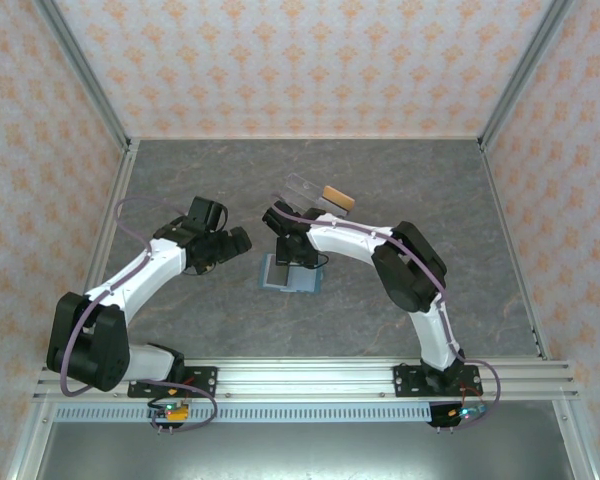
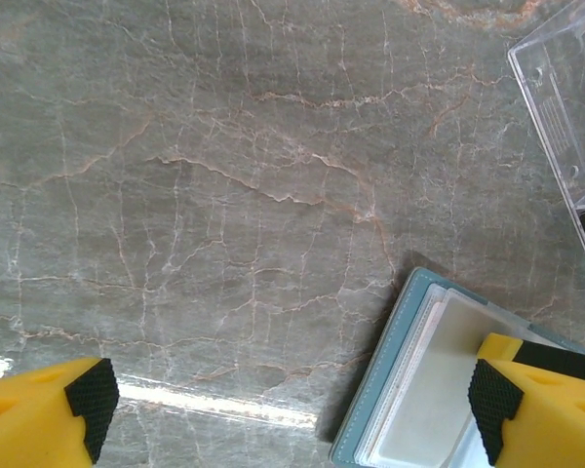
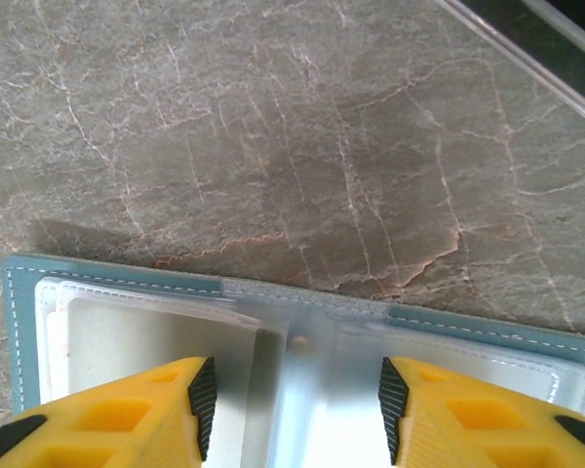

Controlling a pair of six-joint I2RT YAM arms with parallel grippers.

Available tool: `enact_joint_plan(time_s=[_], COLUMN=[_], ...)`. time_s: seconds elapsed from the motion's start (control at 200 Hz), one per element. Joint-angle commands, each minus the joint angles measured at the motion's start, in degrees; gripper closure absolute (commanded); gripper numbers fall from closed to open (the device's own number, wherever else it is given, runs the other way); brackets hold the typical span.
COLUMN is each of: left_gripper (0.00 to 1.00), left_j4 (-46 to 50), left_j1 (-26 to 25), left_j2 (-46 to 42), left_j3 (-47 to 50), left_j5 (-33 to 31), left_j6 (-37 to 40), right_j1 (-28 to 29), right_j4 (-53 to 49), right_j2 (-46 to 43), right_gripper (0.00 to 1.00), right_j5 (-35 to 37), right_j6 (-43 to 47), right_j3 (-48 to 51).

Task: Take the credit cards out of the card holder

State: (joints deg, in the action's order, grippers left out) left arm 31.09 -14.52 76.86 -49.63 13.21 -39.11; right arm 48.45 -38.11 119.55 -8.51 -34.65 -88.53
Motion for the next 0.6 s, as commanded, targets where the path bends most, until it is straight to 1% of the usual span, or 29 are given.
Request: enact_joint_plan(time_s=[0.0, 0.135, 0.32, 0.495, 0.591], left_gripper=[0.08, 0.11, 0.22, 0.39, 0.49], left_j4=[-1.5, -3.2, -5.5, -9.9, -10.9], left_j1=[0.4, 0.1, -0.9, -3.1, -4.9], left_j2=[0.0, 0.9, 2.3, 4.1, 5.3], left_j3=[0.9, 1.5, 1.9, 2.2, 1.8], left_j5=[1.7, 4.1, 7.0, 12.1, 12.1], left_j6=[-0.3, -0.5, -0.7, -1.2, -1.0], right_j1=[-0.3, -0.9, -1.6, -2.2, -2.5], right_j4=[-2.2, -1.2, -0.1, 1.4, 1.9], right_j2=[1.0, 0.4, -0.3, -1.4, -1.6], right_gripper=[0.53, 0.6, 0.66, 0.68, 0.69], right_j5=[0.8, 0.0, -0.8, -1.5, -2.0], right_j6=[0.5, 0.8, 1.3, 1.6, 1.7], right_j3=[0.0, 1.8, 3.7, 5.5, 6.0])
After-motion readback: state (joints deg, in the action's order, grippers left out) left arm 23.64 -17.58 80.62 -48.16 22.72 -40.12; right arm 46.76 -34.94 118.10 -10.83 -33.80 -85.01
